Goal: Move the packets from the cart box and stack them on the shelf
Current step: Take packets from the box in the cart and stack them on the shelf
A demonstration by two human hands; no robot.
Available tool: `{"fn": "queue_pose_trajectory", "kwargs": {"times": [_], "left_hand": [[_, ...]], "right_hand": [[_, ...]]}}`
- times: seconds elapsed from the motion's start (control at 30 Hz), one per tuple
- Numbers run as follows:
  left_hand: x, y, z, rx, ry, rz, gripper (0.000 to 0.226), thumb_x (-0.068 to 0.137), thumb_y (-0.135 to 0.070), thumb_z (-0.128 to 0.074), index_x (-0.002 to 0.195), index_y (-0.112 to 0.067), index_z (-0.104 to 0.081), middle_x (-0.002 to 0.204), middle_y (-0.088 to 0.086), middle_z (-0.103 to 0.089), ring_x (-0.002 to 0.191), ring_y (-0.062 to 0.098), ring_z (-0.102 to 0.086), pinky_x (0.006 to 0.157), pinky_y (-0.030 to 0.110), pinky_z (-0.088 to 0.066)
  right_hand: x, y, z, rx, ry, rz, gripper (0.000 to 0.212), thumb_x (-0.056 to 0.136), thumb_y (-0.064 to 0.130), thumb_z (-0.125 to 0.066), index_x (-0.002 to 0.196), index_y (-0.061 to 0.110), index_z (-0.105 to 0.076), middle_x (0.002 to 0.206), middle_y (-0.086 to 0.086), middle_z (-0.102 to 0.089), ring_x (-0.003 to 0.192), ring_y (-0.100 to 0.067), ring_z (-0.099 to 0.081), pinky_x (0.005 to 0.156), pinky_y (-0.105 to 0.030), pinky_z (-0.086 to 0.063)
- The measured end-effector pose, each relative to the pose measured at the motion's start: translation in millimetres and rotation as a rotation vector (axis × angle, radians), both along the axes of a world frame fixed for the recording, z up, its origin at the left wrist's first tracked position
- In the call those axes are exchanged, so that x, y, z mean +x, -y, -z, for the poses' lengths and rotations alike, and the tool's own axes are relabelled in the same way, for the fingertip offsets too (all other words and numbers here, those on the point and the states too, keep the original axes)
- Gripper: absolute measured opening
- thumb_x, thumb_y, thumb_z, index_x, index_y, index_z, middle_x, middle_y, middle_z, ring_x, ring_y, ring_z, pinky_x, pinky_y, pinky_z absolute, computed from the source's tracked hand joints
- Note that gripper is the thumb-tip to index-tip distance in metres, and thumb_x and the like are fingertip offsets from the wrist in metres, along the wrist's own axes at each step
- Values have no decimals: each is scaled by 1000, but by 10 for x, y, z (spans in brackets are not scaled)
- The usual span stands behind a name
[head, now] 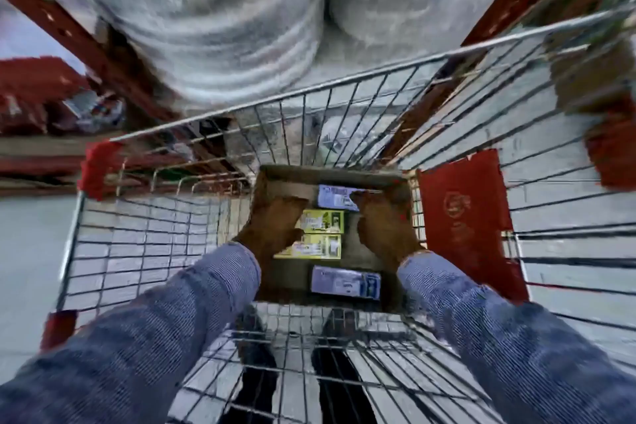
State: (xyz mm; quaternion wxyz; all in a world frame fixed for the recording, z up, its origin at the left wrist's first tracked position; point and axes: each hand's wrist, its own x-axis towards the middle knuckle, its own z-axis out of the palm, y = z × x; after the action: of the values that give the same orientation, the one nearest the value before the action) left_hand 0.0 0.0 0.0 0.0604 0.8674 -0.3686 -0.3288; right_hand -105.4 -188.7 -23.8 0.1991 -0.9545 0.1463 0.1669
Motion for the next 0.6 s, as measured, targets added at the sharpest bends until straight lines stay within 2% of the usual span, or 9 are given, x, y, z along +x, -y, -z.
{"fn": "queue_pose_trajectory", "kwargs": {"times": [0.1, 0.23, 0.3, 0.37, 0.47, 0.53, 0.6], "left_hand": [[103, 124, 127, 3, -124, 1, 60, 91, -11, -66, 145, -10, -39, 148, 18, -46, 135, 31, -43, 108, 33, -33], [272, 157, 315, 50, -233, 12, 64, 86, -6, -72, 143, -13, -44, 144, 17, -50, 131, 32, -48, 108, 38, -39], [359, 161, 371, 74, -249, 76, 66, 86, -11, -73, 144, -12, -42, 143, 19, -51, 130, 34, -47, 108, 42, -40], [424, 153, 425, 94, -251, 126, 66, 88, -15, -71, 146, -12, -39, 142, 20, -49, 130, 34, -44, 108, 40, -38], [468, 95, 511, 113, -237, 173, 70, 89, -22, -70, 148, -16, -34, 145, 18, -45, 133, 32, -39, 111, 45, -36], [480, 81, 526, 117, -213, 211, 72, 88, -25, -71, 149, -20, -31, 145, 16, -45, 133, 32, -41, 109, 49, -38], [480, 102, 453, 114, -178, 246, 72, 86, -25, -73, 146, -19, -34, 141, 15, -49, 129, 32, -46, 105, 45, -43]], "right_hand": [[101, 73, 180, -87, 8, -102, 60, 75, -4, -54, 134, 7, -48, 137, -18, -55, 119, -40, -55, 102, -54, -43], [173, 124, 406, -160, -53, -210, 68, 81, -5, -52, 144, 7, -32, 154, -14, -35, 138, -33, -35, 106, -56, -36], [188, 113, 433, -205, -72, -235, 62, 84, -3, -48, 144, 5, -31, 153, -15, -36, 139, -33, -35, 104, -58, -37], [207, 97, 463, -237, -71, -228, 58, 85, -3, -46, 141, 4, -33, 149, -18, -41, 135, -35, -39, 101, -59, -39], [257, 81, 516, -263, -81, -216, 59, 82, -5, -50, 139, 1, -35, 139, -23, -48, 125, -40, -47, 95, -61, -44], [301, 78, 533, -272, -79, -203, 57, 81, -4, -53, 136, 0, -37, 133, -24, -50, 120, -41, -47, 90, -59, -47], [335, 63, 491, -281, -81, -209, 55, 81, -3, -54, 133, -1, -38, 129, -23, -49, 118, -40, -46, 85, -55, -50]]}}
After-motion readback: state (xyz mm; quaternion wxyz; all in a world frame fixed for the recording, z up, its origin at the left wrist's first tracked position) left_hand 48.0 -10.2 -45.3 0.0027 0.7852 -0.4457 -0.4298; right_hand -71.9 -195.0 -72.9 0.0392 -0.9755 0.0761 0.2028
